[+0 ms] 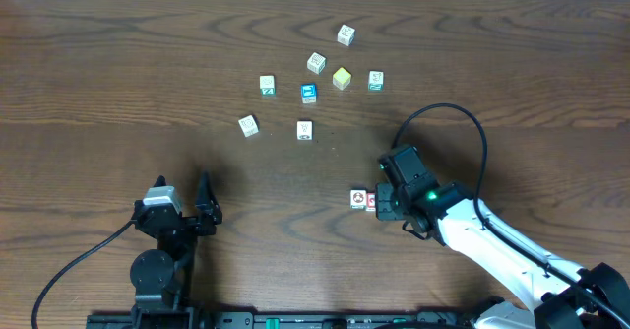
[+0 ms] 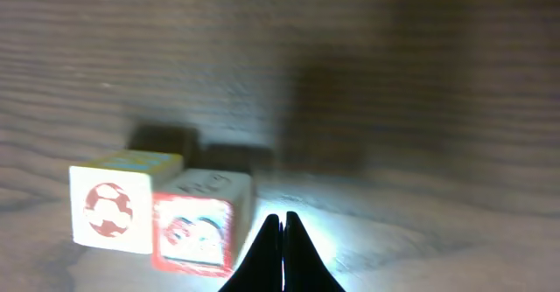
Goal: Lift 5 blocks
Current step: 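Release the red 3 block and move the right gripper to the A block, then grasp the A block with the right gripper and lift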
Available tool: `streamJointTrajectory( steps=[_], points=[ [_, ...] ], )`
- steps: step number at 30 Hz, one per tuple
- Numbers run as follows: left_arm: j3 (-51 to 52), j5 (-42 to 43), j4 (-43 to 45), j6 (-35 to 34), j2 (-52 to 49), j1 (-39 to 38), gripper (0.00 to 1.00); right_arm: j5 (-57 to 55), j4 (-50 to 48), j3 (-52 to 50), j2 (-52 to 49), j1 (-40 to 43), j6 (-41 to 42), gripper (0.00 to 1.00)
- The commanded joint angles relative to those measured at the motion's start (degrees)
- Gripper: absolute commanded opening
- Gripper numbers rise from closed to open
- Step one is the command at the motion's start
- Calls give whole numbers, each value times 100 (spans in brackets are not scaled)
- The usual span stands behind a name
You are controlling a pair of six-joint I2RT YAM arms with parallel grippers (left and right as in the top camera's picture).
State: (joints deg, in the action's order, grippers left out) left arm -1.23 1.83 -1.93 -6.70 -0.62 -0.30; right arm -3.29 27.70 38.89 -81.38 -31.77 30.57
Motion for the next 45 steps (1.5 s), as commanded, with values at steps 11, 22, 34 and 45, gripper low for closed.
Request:
streamJointTrajectory(
  steps=[11,22,34,45],
  points=[
    [101,-31,-208,-50,39,-17,77,-627,883,2072,133,317,-662,54],
    [101,-31,-208,-50,39,-17,77,109,459,3331,-1499,264,-1049,84],
    [101,-31,-208,-50,39,-17,77,400,-496,4170,-3038,-424,-385,90],
    [101,-31,-208,-50,39,-17,77,238,-1023,4199,-3639,-713,219,84]
  ],
)
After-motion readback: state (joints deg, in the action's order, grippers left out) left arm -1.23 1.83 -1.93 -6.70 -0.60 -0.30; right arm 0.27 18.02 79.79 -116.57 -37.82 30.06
